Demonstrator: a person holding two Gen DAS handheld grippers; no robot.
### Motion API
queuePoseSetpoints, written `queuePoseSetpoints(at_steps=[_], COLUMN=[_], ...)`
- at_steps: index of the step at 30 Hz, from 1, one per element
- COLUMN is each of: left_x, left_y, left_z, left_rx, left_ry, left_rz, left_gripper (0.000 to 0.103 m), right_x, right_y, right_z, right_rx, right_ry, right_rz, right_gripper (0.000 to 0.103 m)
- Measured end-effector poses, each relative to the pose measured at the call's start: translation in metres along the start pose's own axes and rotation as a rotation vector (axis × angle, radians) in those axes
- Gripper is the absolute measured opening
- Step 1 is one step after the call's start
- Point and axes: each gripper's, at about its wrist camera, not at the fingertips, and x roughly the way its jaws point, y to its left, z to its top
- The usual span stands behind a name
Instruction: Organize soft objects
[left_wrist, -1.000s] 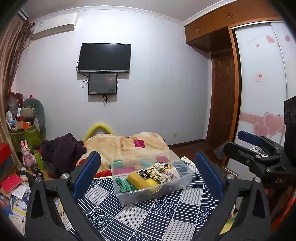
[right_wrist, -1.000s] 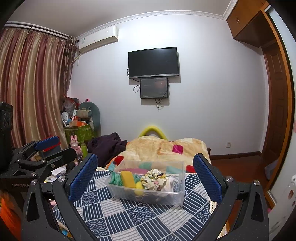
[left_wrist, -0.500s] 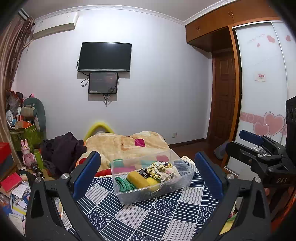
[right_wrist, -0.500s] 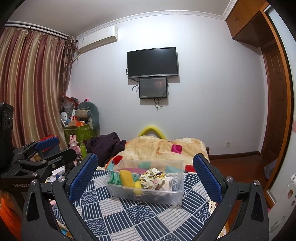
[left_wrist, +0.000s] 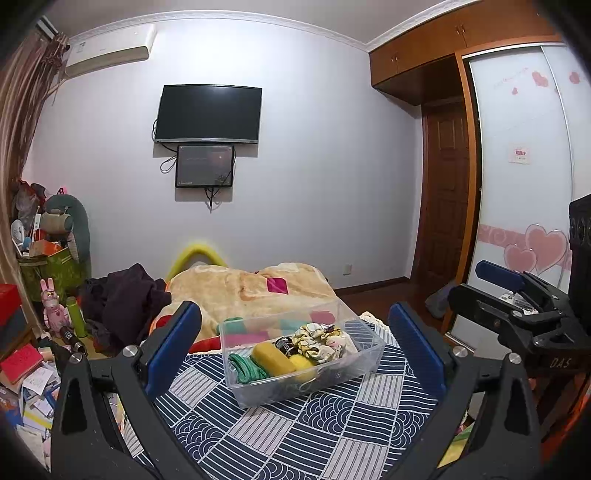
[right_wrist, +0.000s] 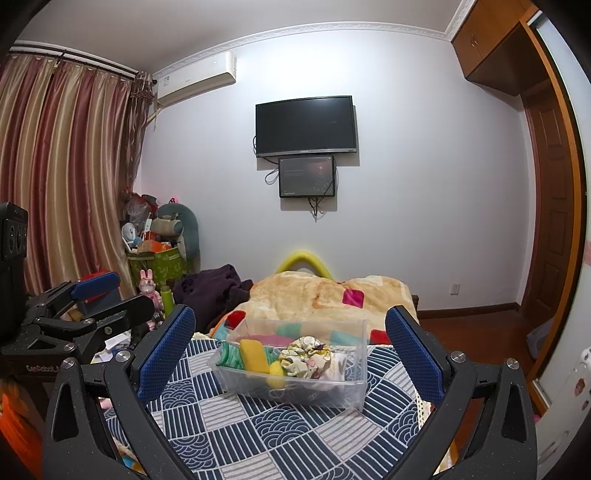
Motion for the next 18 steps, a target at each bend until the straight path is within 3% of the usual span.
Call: queuePoseSetpoints(at_steps=[18], left_x=[0.0002], left_y=[0.0005], left_z=[0.0019], left_rx=[-0.012], left_ry=[0.014], left_rz=[-0.022], left_gripper=[0.103], right_x=[0.0007], right_y=[-0.0011], right_z=[0.0014], right_rx=[0.002], right_ry=[0.007], right_rz=[0.001], right_gripper=[0.103])
